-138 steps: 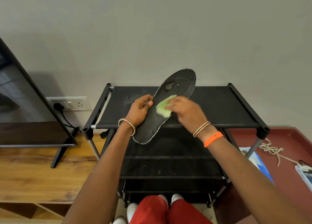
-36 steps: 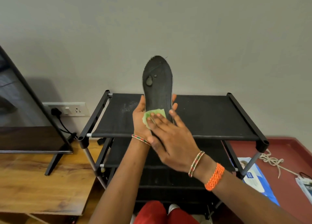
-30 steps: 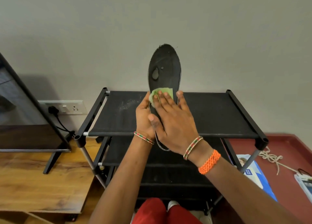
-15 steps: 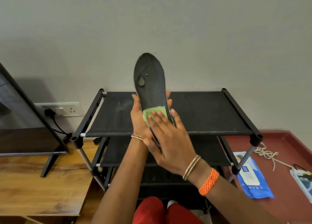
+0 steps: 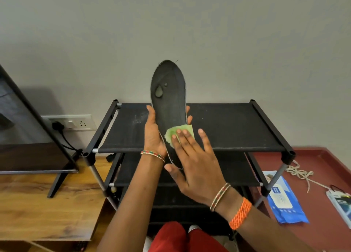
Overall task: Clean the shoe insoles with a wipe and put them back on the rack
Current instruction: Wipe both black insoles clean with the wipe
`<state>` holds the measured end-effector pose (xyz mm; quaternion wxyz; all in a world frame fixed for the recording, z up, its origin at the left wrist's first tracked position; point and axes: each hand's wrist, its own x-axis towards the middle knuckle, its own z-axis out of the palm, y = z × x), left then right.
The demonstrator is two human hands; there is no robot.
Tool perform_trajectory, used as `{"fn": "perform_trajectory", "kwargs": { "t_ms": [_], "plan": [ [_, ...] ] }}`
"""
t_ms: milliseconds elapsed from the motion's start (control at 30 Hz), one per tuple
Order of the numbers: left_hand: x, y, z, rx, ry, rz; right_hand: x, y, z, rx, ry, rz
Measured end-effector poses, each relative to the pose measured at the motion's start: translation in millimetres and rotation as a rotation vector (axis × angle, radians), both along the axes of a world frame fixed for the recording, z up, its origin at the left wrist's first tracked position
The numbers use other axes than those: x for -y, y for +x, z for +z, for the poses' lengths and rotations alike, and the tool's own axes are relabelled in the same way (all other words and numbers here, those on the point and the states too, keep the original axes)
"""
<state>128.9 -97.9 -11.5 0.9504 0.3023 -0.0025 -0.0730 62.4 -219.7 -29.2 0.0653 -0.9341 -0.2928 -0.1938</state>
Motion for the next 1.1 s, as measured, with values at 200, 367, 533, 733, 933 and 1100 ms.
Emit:
{"fn": "perform_trajectory", "kwargs": {
  "t_ms": [200, 367, 533, 733, 933, 1100],
  "plan": [
    [25.2, -12.6, 4.5, 0.027, 0.223, 0.008, -2.6, 50.1, 31.4, 0.083, 0.006, -0.201],
    [6.4, 0.3, 14.9, -0.022, 0.115, 0.051, -0.8, 21.6, 15.7, 0.047, 0.030, -0.021],
    [-0.9, 3.5, 9.1, -0.096, 0.050, 0.011, 7.4, 9.5, -5.0, 0.046, 0.008, 0.044],
    [11.0, -8.3, 16.5, -0.016, 0.303, 0.059, -5.1, 33.6, 32.6, 0.085, 0.059, -0.038],
    [-19.4, -3.8, 17.6, -0.069, 0.084, 0.117, -4.3, 7.2, 9.4, 0.063, -0.068, 0.126],
    [6.1, -21.8, 3.7, -0.063, 0.327, 0.143, -11.5, 31.3, 31.8, 0.122, -0.018, -0.040]
  ]
}}
